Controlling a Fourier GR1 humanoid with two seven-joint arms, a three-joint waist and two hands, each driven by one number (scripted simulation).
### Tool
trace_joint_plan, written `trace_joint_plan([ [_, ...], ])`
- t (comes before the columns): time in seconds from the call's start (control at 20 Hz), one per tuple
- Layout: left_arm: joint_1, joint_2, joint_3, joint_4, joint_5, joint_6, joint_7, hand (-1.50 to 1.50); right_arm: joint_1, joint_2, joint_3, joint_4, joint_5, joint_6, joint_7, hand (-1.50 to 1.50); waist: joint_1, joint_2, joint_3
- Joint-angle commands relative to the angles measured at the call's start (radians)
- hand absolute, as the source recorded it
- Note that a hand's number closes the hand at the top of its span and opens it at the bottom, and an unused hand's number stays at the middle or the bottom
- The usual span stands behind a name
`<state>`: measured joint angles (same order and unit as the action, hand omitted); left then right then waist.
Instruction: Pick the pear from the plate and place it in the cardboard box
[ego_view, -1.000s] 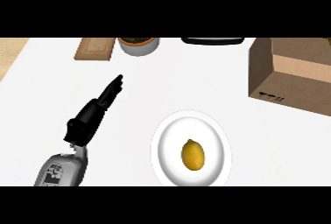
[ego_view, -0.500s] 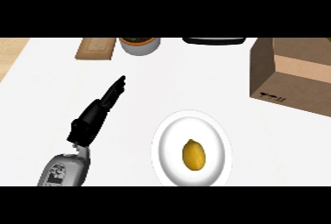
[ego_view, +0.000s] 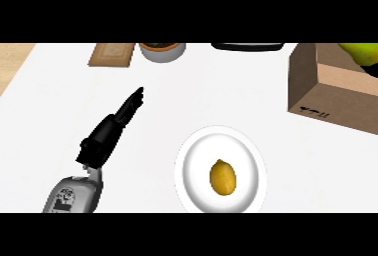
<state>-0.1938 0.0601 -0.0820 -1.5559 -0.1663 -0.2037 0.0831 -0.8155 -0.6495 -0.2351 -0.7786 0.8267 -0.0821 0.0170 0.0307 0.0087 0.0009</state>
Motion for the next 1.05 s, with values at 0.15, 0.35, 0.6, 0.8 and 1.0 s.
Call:
trace_joint_plan([
  [0.15, -0.009, -0.031, -0.022, 0.045, -0.026, 0.024, -0.038, 0.00, -0.063, 0.046, -0.094, 0.289, -0.067, -0.027, -0.032, -1.50, 0.010, 0.009, 0.001],
  [0.35, -0.029, -0.014, -0.005, -0.011, 0.000, -0.001, 0.031, 0.00, -0.118, 0.018, -0.135, 0.387, -0.106, -0.013, -0.126, -1.50, 0.004, 0.003, 0.001],
  [0.6, 0.000, -0.001, 0.017, 0.034, 0.007, -0.004, -0.017, 0.00, -0.083, 0.038, -0.287, 0.376, -0.261, -0.098, -0.267, -1.50, -0.002, 0.004, 0.002],
  [0.8, -0.002, -0.025, -0.006, -0.010, 0.000, 0.010, 0.033, 0.00, -0.085, -0.020, -0.437, 0.370, -0.416, -0.057, -0.362, -1.50, -0.007, 0.001, 0.004],
  [1.0, 0.014, -0.033, -0.028, -0.010, -0.033, 0.029, 0.000, 0.00, -0.061, -0.096, -0.529, 0.418, -0.514, 0.040, -0.404, -1.50, -0.009, 0.002, 0.003],
])
